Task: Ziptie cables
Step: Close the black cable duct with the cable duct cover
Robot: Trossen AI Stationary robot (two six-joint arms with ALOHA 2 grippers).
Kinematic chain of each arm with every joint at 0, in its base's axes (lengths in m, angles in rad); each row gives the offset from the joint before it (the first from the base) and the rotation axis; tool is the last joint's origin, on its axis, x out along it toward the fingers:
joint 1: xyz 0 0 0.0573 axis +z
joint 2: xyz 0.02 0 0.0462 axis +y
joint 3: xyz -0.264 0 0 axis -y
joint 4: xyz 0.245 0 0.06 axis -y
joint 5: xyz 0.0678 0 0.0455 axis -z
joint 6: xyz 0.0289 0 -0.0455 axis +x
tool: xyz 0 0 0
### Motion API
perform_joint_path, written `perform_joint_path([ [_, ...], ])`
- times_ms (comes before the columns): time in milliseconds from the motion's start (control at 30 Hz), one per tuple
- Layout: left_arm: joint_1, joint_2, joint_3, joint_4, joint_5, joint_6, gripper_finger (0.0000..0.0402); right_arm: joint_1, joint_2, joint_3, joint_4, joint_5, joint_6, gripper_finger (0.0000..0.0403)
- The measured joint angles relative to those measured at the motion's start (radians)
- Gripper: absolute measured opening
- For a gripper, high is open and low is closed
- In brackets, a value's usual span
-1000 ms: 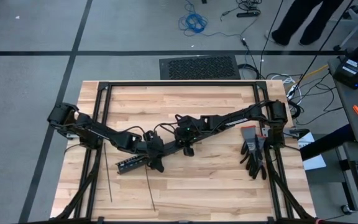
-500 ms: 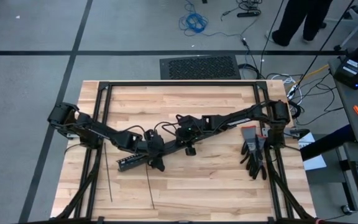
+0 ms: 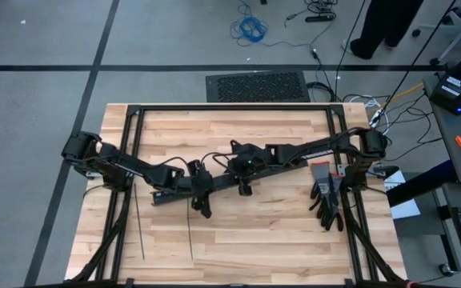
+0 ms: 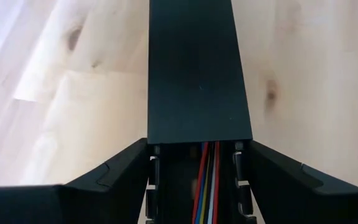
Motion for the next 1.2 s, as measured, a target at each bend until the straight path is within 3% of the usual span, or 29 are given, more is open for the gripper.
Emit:
perform_joint_path([
  [300,0.095,0.004,-0.001,0.003,0.093,0.013,0.0250,0.001,0.003,0.000,-0.015,0.010,0.021,0.0121],
  [600,0.186,0.049,-0.001,-0.004,0.183,0.008,0.0313,0.001,0.003,0.001,-0.015,0.011,0.029,0.0121],
  [800,0.197,0.013,0.039,-0.025,0.183,0.015,0.0322,0.001,0.003,-0.025,0.010,0.010,0.067,0.0121],
  [1033,0.194,-0.064,0.097,-0.201,0.128,0.029,0.0322,0.001,0.003,-0.067,0.055,0.011,0.111,0.0121],
  [1200,0.164,-0.129,0.112,-0.299,0.117,-0.040,0.0322,0.009,0.003,-0.076,0.054,0.018,0.171,0.0121],
])
